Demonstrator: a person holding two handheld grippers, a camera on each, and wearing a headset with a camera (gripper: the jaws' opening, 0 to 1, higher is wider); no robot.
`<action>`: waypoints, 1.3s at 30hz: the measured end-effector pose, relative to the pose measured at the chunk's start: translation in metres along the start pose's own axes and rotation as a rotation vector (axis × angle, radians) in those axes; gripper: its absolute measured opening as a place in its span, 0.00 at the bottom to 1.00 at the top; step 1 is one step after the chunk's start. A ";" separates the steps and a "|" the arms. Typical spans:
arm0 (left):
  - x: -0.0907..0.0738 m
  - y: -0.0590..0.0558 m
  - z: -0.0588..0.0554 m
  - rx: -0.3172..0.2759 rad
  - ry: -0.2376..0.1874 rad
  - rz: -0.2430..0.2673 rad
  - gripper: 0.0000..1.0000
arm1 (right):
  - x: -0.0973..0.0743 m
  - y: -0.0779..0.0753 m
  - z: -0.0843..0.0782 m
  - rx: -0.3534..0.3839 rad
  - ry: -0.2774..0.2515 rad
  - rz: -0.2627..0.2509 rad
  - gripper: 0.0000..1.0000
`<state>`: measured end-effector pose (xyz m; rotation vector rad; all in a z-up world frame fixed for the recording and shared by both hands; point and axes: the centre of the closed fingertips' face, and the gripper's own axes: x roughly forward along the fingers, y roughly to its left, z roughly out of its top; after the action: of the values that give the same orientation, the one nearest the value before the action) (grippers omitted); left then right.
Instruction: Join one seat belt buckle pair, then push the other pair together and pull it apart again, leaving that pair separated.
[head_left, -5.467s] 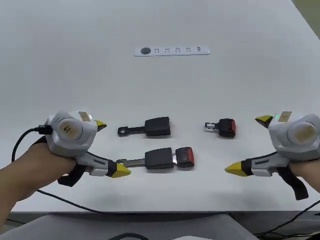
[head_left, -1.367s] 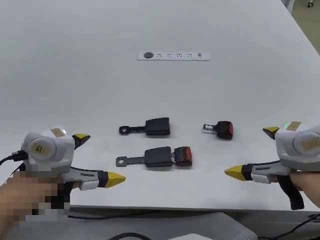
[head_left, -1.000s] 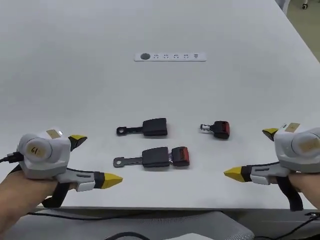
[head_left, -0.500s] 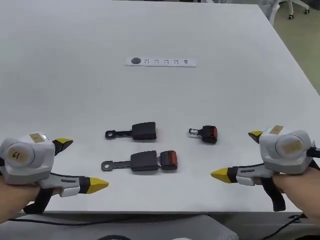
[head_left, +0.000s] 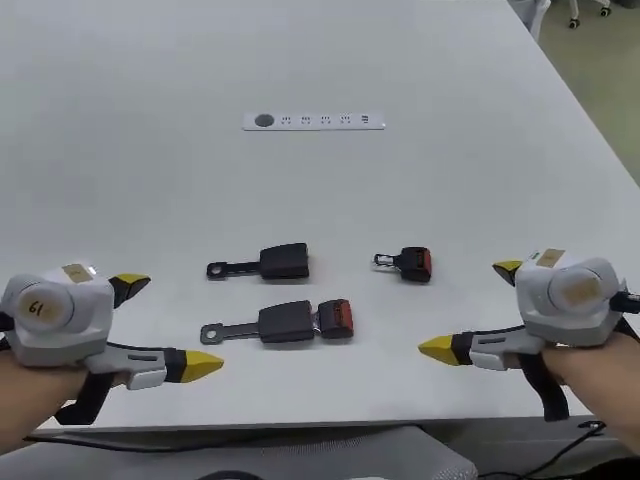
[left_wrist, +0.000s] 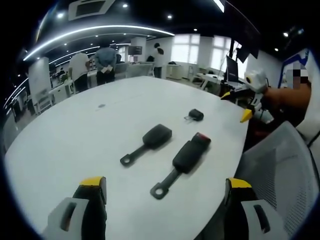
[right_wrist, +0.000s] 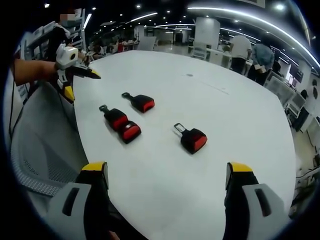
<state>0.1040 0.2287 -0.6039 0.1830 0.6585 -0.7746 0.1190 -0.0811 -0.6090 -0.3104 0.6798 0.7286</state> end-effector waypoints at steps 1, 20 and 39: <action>0.000 -0.002 0.000 0.001 0.001 -0.002 1.00 | 0.001 0.000 -0.001 0.001 0.001 0.000 0.98; -0.007 0.003 -0.009 -0.018 -0.002 0.011 1.00 | 0.007 -0.003 -0.004 0.005 0.001 0.005 0.98; -0.007 0.001 -0.011 -0.010 -0.001 0.004 1.00 | -0.003 -0.001 -0.003 0.007 0.005 -0.002 0.98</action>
<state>0.0955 0.2379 -0.6082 0.1744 0.6604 -0.7674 0.1164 -0.0849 -0.6094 -0.3067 0.6868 0.7241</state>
